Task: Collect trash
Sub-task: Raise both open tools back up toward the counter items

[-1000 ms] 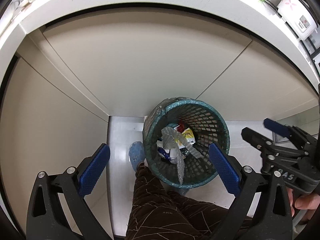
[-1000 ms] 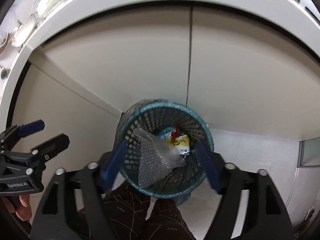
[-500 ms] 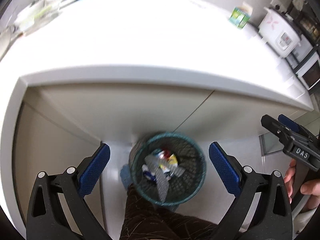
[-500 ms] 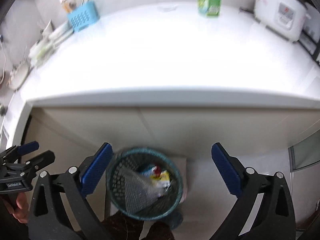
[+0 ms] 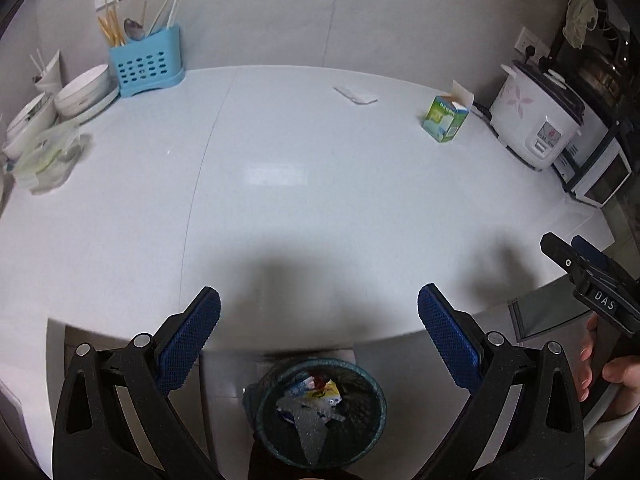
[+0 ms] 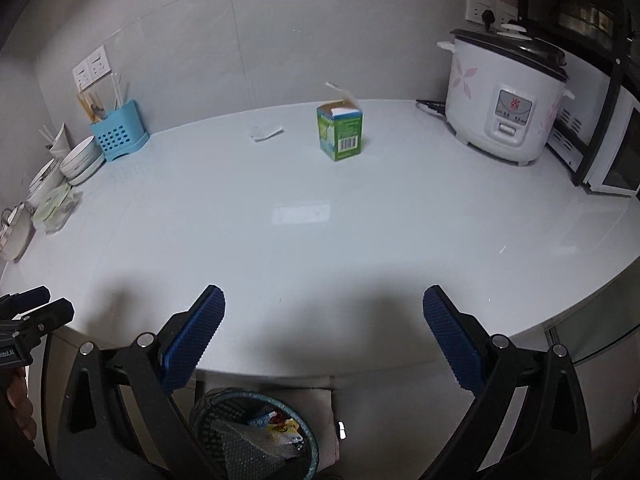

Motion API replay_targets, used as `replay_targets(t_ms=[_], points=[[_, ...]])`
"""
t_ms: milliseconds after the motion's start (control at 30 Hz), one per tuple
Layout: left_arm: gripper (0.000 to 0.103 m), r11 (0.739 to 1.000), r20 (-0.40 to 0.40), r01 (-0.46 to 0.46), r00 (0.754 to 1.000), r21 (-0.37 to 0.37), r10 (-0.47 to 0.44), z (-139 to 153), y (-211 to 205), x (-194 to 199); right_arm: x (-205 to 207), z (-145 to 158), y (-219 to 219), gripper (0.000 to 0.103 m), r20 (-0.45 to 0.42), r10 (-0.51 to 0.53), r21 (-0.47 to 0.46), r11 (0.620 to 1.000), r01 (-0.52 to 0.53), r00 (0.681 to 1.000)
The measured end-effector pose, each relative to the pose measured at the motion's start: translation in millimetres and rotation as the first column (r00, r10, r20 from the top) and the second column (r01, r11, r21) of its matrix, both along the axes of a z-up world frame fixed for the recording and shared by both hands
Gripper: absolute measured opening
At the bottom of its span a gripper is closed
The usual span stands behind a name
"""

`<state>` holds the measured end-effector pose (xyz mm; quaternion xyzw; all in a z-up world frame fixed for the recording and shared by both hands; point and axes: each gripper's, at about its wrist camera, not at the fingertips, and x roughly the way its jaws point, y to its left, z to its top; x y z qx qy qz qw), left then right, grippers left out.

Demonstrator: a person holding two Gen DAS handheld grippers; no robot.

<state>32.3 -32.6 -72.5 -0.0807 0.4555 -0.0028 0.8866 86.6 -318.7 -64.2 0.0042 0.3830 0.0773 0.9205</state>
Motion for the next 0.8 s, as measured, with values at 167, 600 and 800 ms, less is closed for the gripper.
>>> replay_targets(t_ms=[167,600,800], points=[[0.097,0.999,0.015,0.036,0.999,0.001,-0.036,20,10,54,39,15,5,0.095,0.015,-0.058,0.009,0.998,0.058,0.998],[0.097,0.992,0.015,0.128,0.992,0.007,-0.128,30,20,170,127,32,22,0.095,0.030,-0.157,0.001,0.988,0.157,0.987],[0.097,0.986,-0.002,0.165,0.986,0.007,-0.165,21,15,219,162,29,22,0.095,0.017,-0.196,0.001,0.981,0.196,0.980]])
